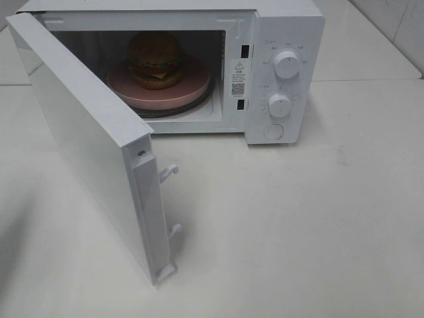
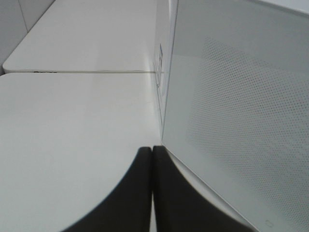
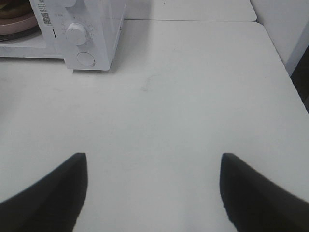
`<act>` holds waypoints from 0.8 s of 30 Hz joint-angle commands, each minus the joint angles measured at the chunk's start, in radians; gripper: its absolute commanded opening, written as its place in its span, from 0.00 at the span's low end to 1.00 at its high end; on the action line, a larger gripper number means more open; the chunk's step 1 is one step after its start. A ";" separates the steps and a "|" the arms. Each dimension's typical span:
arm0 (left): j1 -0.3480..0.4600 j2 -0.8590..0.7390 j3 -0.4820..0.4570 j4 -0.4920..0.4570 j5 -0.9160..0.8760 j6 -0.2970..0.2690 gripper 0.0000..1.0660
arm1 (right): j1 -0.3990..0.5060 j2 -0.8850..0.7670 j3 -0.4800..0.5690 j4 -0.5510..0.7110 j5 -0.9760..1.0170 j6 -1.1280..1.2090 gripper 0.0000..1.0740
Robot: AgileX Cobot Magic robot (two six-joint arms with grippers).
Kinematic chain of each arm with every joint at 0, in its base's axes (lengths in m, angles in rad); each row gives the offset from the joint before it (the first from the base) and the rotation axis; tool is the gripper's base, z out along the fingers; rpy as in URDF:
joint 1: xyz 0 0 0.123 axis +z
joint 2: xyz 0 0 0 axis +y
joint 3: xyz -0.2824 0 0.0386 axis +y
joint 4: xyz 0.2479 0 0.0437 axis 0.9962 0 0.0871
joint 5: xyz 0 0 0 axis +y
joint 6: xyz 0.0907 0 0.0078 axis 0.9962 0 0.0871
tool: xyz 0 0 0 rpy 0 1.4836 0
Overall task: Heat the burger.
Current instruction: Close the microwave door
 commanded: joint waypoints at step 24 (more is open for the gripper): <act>-0.219 0.334 -0.142 0.130 -0.189 -0.101 0.00 | -0.004 -0.027 0.004 -0.003 -0.007 -0.007 0.70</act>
